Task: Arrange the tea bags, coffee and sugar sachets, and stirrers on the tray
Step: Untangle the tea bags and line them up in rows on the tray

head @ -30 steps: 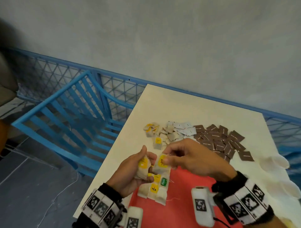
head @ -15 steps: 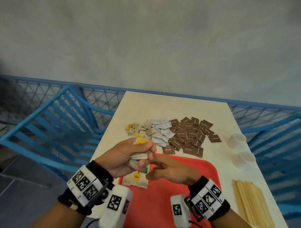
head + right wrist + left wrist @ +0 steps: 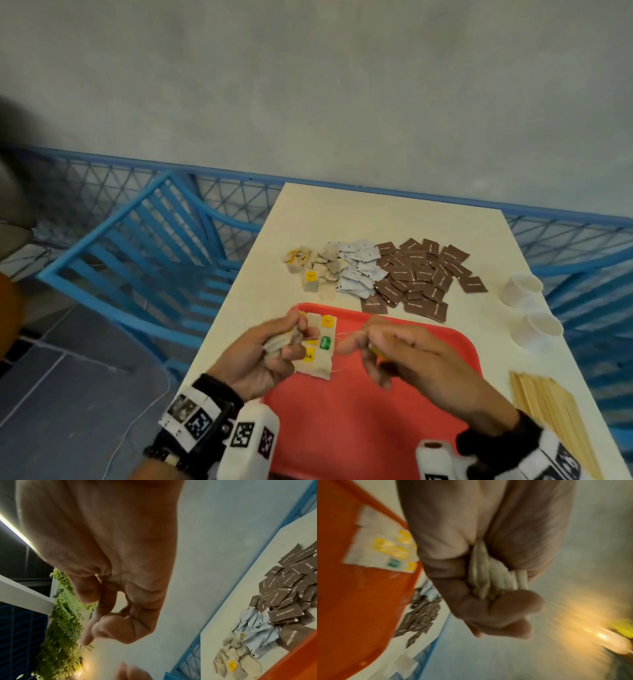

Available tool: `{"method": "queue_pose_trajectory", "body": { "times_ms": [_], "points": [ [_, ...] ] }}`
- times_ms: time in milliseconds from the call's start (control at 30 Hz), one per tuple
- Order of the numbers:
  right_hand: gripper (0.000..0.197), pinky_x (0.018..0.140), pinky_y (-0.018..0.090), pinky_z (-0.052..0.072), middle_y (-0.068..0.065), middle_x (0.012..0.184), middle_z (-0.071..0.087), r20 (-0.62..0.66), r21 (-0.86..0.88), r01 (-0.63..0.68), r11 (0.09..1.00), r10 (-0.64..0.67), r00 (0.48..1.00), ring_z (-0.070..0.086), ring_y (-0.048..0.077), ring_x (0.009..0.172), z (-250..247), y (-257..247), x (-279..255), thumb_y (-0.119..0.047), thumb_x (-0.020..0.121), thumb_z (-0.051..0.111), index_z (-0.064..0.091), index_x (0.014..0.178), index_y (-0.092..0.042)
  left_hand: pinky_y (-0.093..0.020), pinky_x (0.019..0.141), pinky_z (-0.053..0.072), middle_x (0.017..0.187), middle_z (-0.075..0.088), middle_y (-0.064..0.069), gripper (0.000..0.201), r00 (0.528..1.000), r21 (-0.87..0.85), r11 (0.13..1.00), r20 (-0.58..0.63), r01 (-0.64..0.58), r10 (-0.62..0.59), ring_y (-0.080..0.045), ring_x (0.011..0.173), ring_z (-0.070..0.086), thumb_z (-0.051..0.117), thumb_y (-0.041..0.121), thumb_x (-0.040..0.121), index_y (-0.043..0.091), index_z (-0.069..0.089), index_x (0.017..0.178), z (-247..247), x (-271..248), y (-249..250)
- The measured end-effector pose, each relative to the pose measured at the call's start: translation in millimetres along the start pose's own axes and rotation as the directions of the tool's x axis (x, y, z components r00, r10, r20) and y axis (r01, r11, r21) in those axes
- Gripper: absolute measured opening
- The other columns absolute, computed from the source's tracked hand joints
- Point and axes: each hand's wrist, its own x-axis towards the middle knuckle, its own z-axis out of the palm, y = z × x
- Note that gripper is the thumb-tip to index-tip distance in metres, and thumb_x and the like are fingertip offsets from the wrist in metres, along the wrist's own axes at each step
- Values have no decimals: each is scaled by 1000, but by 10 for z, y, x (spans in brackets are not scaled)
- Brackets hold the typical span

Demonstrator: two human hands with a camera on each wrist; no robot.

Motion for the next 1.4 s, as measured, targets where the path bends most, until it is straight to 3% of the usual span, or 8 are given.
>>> {"method": "queue_pose_trajectory", "body": {
  "times_ms": [233,433,600,767,900,1033,1167,1400],
  "points": [
    [30,59,27,38,3,62,44,-137,-207,-29,978,1,991,42,20,59,-64,-159,-122,-34,96,51,75,110,-21,-27,35,53,81,65,-18,24,981,-88,987,-130,132,-143,-23,56,67,81,16,78,1,64,87,-133,269,-644],
    [17,55,32,27,6,62,42,-232,-204,-7,979,-41,972,32,24,59,-76,-454,-265,-31,85,72,79,97,-21,-29,52,59,77,64,-12,14,970,250,952,-208,176,-125,-19,66,68,61,18,91,5,58,93,-86,441,-773],
    [16,56,22,43,-1,58,62,-333,-268,-36,963,-57,941,48,16,55,-167,-647,-361,-25,77,73,80,89,-19,-19,44,37,68,48,-2,33,968,437,899,-239,34,80,-9,53,45,68,28,87,1,60,105,-135,514,-575],
    [25,57,18,49,3,57,59,-446,-146,-55,988,-16,895,52,13,54,-229,-650,-349,-24,83,64,76,102,-12,-17,48,34,60,50,7,35,874,863,463,-56,-200,483,-6,49,40,85,46,72,17,72,86,332,397,-365],
    [22,54,19,45,6,58,56,-392,-154,-27,988,-36,919,48,15,53,-210,-699,-320,-22,86,64,77,101,-11,-12,70,42,86,66,17,42,826,950,145,157,-275,541,7,76,57,82,45,70,34,74,110,560,426,-317],
    [22,51,19,44,5,62,59,-319,-145,17,989,-63,946,48,15,54,-213,-784,-343,-21,85,65,77,99,-11,-16,97,41,119,66,21,56,911,956,122,210,-268,354,10,115,54,85,39,70,36,66,123,601,488,-174],
    [26,55,20,47,16,73,60,-377,-84,38,996,-67,924,52,17,60,-255,-705,-278,-27,77,71,78,97,-12,-14,64,37,66,60,21,6,910,940,163,230,-299,344,7,61,51,77,20,86,19,72,83,601,493,-247],
    [4,56,21,49,13,72,63,-519,182,-105,978,186,834,57,15,61,-54,239,90,-9,84,72,74,85,-6,-27,47,38,56,46,8,40,837,839,526,-186,-137,514,-13,53,42,70,16,92,20,61,52,209,293,-477]
  ]
}}
